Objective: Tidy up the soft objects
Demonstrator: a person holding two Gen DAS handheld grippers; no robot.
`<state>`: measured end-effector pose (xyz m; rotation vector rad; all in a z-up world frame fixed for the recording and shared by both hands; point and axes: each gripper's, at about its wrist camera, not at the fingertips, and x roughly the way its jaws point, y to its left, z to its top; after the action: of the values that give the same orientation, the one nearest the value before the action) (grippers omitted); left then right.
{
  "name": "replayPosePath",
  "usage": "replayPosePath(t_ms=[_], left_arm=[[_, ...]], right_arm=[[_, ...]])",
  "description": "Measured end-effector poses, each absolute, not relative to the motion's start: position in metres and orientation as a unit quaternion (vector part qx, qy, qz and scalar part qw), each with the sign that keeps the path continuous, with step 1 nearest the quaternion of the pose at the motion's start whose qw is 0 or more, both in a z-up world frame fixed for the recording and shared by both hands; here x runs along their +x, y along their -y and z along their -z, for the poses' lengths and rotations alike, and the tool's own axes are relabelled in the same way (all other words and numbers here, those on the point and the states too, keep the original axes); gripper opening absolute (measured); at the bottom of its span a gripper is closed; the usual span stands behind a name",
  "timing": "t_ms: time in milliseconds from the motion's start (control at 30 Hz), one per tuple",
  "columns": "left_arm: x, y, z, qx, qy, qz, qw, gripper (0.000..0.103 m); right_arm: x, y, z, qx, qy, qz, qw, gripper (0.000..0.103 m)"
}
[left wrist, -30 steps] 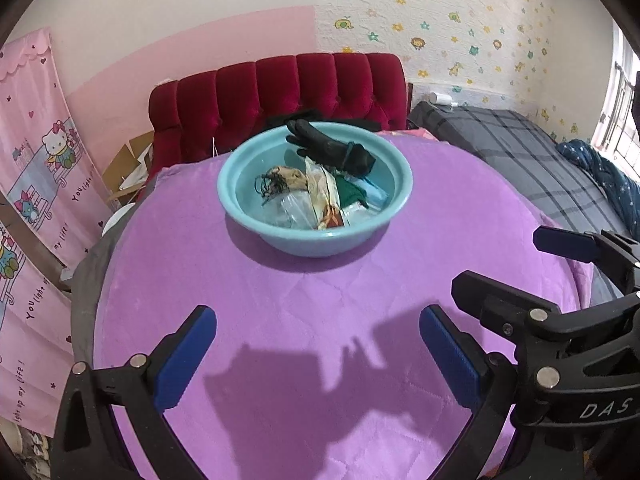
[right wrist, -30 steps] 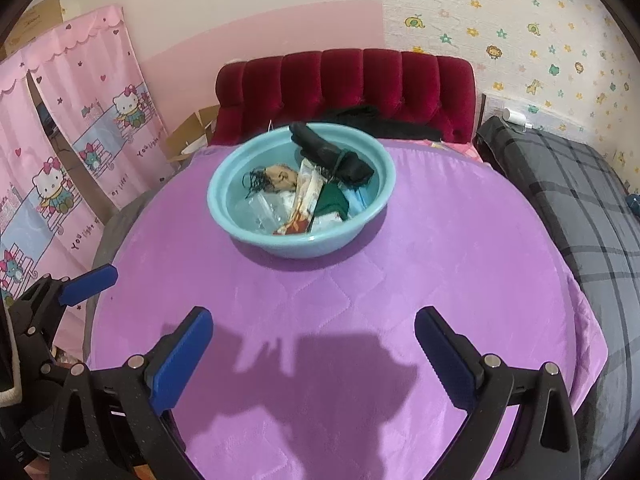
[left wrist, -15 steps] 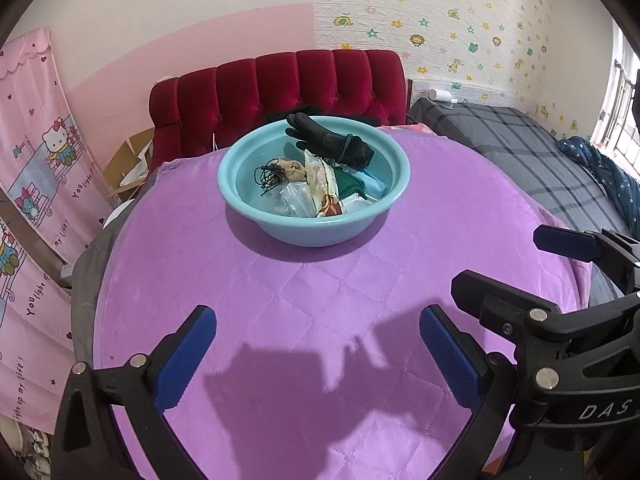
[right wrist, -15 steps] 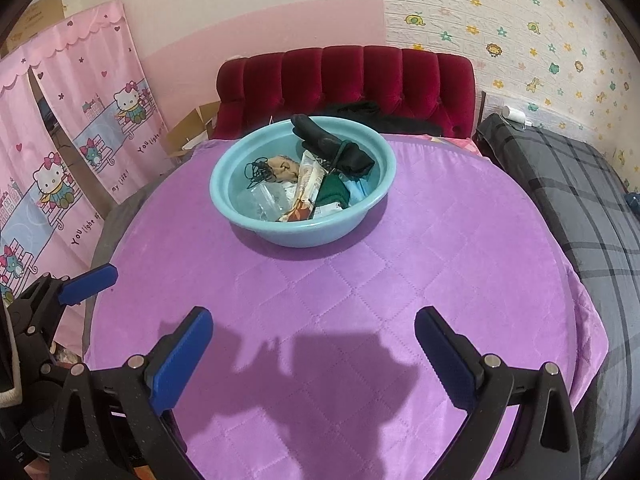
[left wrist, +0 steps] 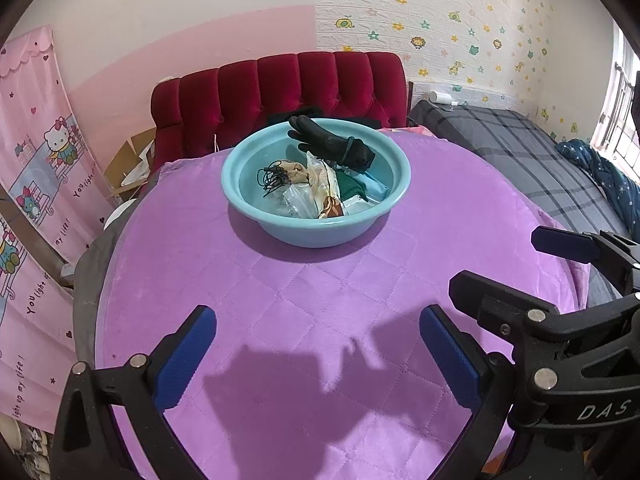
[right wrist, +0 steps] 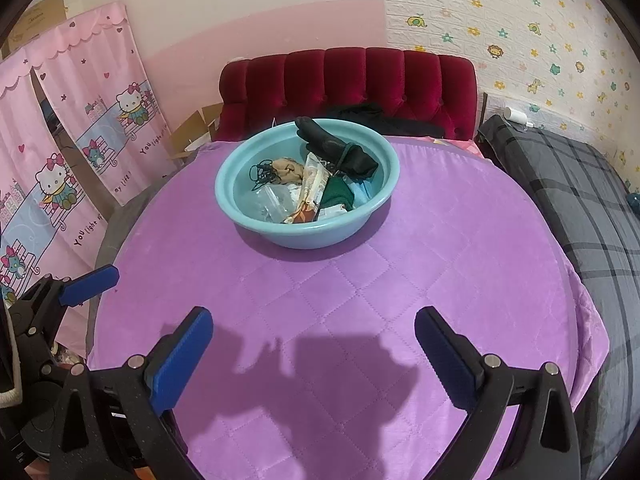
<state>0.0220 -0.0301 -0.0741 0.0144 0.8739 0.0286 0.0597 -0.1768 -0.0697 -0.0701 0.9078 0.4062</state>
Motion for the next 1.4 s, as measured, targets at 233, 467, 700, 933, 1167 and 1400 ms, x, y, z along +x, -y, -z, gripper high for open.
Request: replayPosePath(t_ms=[233, 467, 700, 933, 1167, 1400], left_arm=[[0.0195, 0.0298, 0.0732, 0.006, -0.422, -0.013, 0.907, 0.103], [0.0181, 0.0302, 0.0725, 0.004, -0.421, -0.014, 0.907, 0.103], [0.0179, 0.0293, 0.0714, 0.006, -0.421, -0.015, 0.907, 0.103], [0.0175, 0.0313, 0.0698, 0.009, -0.42, -0.015, 0.908, 0.103], [0.0176, 0.0327, 0.0683, 0.011, -0.417, -0.015, 0.909, 0.103], [0.0187, 0.0349, 0.0658, 0.015, -0.416, -0.014, 0.909, 0.103]], right_arm=[[0.0585, 0.1757, 0.0689, -0.035, -0.435, -0.195, 0.878, 0.103], [0.057, 0.176, 0.0685, -0.033, -0.433, -0.195, 0.88, 0.103], [0.0567, 0.1761, 0.0682, -0.032, -0.433, -0.197, 0.879, 0.103], [0.057, 0.1762, 0.0676, -0.03, -0.433, -0.198, 0.879, 0.103], [0.0565, 0.1773, 0.0654, -0.028, -0.43, -0.197, 0.881, 0.103], [0.0567, 0.1784, 0.0625, -0.03, -0.426, -0.199, 0.882, 0.103]])
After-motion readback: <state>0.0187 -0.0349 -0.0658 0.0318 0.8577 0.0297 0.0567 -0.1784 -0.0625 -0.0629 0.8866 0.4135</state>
